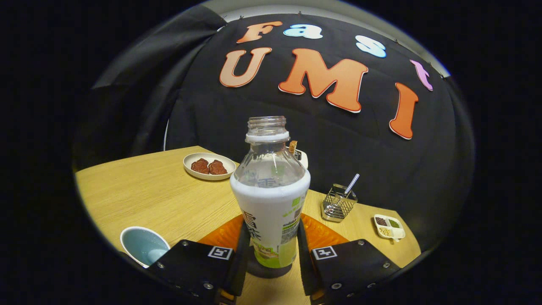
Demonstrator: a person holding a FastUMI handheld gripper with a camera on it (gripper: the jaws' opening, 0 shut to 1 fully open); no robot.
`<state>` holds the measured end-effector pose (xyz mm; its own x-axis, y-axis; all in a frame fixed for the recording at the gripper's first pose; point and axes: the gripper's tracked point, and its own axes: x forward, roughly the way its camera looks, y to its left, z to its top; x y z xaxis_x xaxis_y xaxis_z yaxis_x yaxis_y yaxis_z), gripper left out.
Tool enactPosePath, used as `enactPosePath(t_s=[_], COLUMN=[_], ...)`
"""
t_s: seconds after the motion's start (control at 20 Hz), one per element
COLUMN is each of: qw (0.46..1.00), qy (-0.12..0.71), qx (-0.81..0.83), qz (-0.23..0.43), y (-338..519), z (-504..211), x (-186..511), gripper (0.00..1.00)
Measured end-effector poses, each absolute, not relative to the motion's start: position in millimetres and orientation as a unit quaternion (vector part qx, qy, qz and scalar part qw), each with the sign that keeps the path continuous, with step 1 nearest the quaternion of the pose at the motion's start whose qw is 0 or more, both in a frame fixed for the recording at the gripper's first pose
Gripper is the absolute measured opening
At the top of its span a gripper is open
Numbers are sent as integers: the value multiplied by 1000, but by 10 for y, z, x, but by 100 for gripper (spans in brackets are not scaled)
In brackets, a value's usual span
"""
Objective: Take the bottle from table, then pour the juice into the cup, finally place the bottle on the coaster
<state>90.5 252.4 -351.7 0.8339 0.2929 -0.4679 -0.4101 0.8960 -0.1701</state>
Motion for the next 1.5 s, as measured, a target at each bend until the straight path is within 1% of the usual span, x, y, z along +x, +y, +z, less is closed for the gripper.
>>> enactPosePath(t_s=[0.2, 0.5, 0.55, 0.65, 0.8, 0.85, 0.9, 1.0, 1.2, 1.5], qw=[952, 945, 947, 947, 943, 943, 946, 952, 961, 975], qy=[239, 267, 261, 262, 267, 265, 257, 236, 198, 111], qx=[-85, -61, -57, -57, -41, -35, -32, -21, 8, -20], qz=[174, 180, 179, 177, 195, 196, 196, 193, 195, 194], y=[2440, 2431, 2407, 2398, 2430, 2408, 2371, 2321, 2218, 1979], z=[-3634, -3832, -3782, -3786, -3718, -3643, -3545, -3311, -2801, -1838], x=[932, 845, 840, 844, 772, 758, 762, 766, 712, 557], gripper=[54, 56, 56, 58, 66, 69, 78, 87, 93, 96])
